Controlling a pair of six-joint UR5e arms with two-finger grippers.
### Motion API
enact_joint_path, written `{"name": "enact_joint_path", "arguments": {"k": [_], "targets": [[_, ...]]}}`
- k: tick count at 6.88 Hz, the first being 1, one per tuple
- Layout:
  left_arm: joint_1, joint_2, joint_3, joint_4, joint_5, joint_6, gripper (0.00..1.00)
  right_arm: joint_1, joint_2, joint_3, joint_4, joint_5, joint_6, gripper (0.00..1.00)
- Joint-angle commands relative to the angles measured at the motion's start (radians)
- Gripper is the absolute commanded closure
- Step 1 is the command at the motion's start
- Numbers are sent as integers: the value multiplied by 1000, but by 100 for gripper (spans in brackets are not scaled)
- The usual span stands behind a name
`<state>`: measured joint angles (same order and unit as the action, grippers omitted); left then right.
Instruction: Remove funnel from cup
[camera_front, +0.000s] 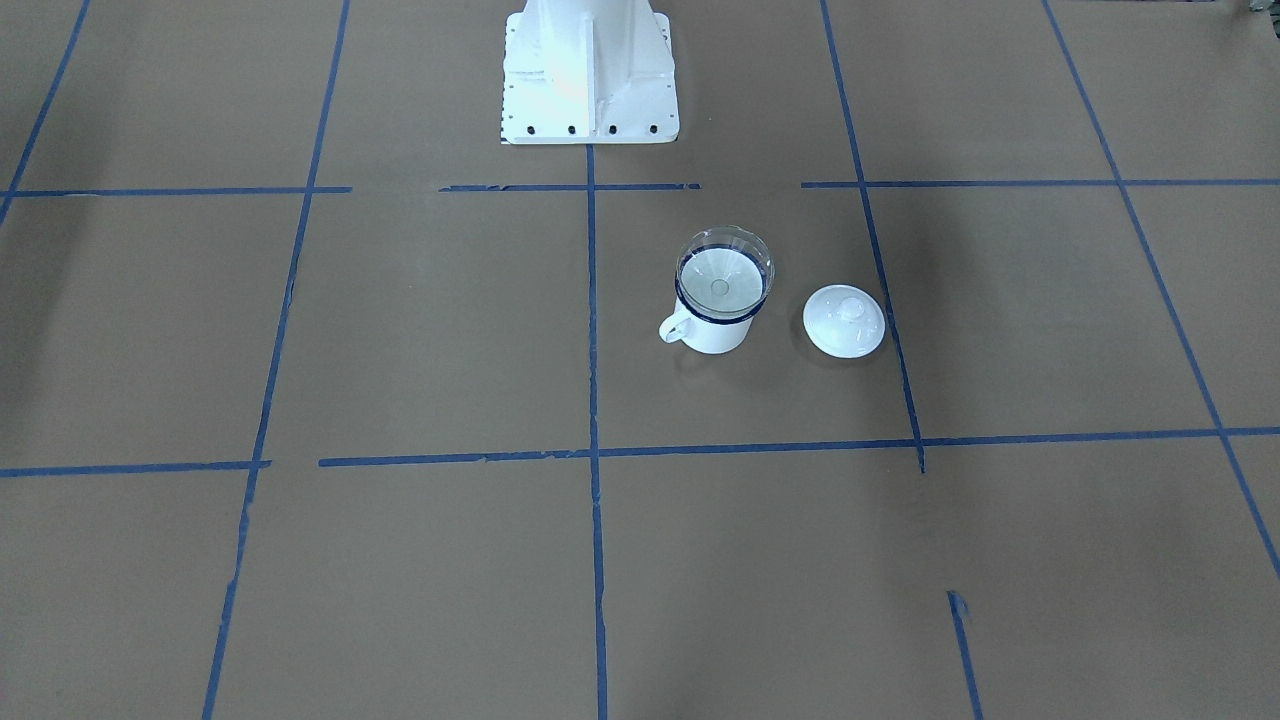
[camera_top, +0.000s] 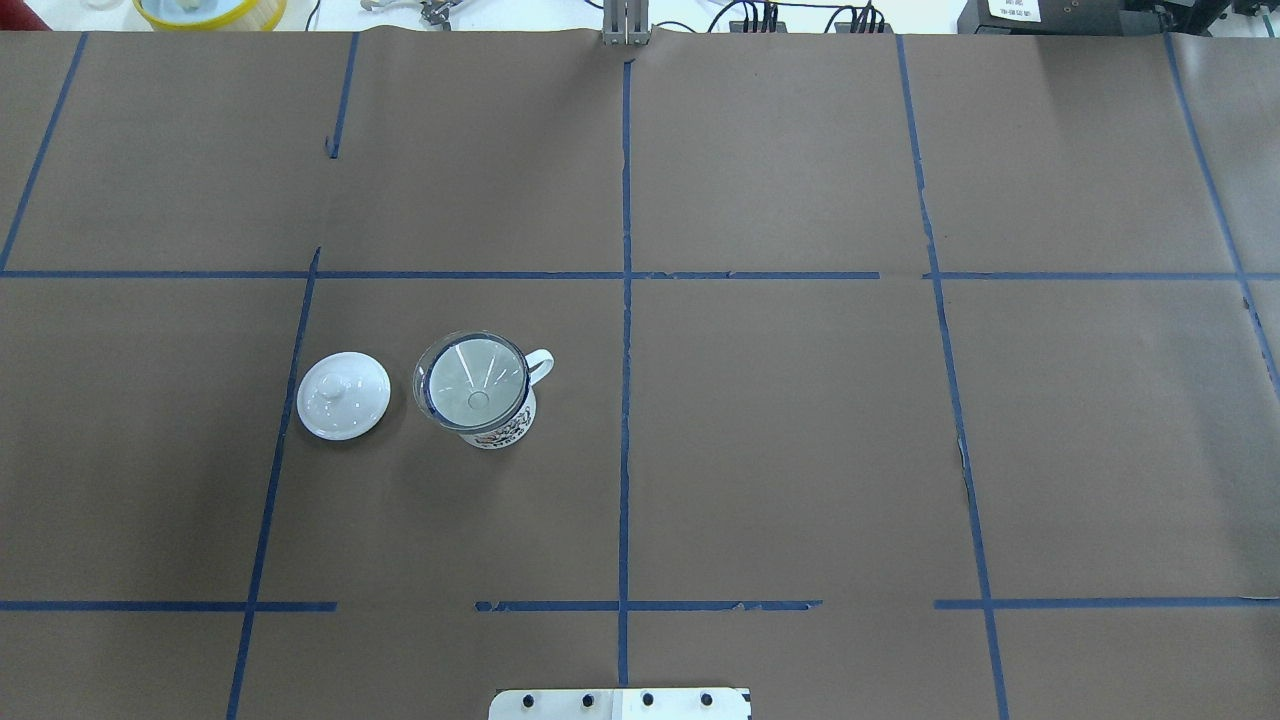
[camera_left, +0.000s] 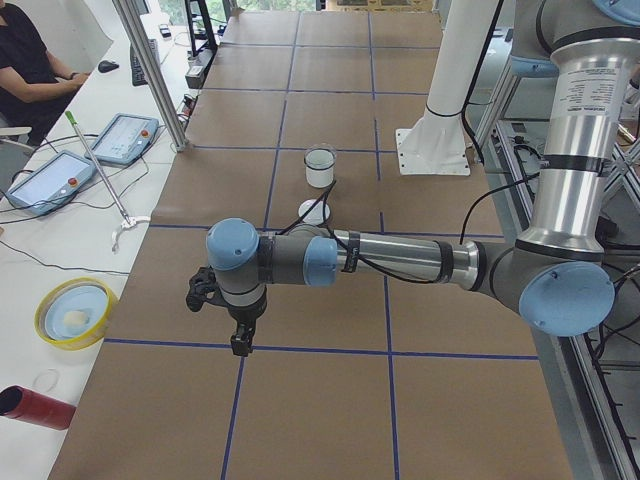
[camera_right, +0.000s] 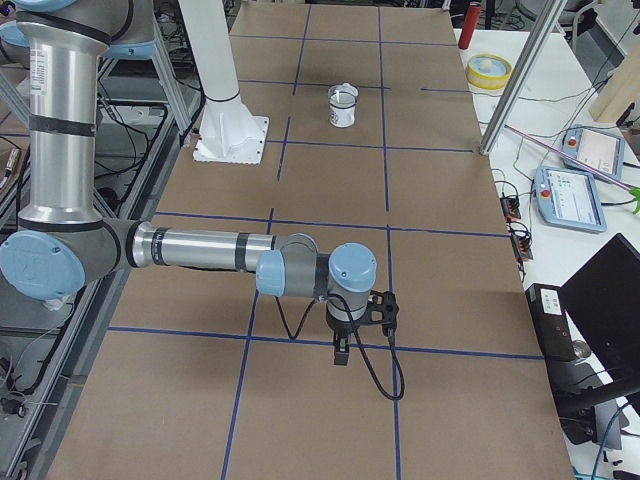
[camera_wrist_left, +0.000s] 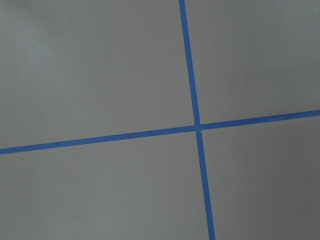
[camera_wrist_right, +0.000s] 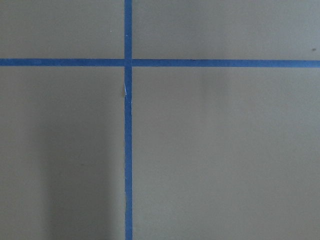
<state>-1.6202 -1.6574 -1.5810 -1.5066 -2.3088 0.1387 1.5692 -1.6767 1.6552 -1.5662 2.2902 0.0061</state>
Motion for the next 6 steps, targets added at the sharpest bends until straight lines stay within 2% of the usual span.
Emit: {"name": "enact_joint_path", "arguments": {"k": [1, 3, 4, 6], "targets": [[2, 8, -1, -1, 0, 1, 0, 0, -1, 0, 0, 0, 0, 0], [2, -1, -10, 0, 8, -8, 0, 0, -1, 0, 0, 0, 0, 0], [3, -11, -49, 6, 6, -13, 0, 0, 0, 0, 0, 0, 0, 0], [20, -39, -176, 14, 0, -226, 0, 0, 0, 1, 0, 0, 0, 0]]}}
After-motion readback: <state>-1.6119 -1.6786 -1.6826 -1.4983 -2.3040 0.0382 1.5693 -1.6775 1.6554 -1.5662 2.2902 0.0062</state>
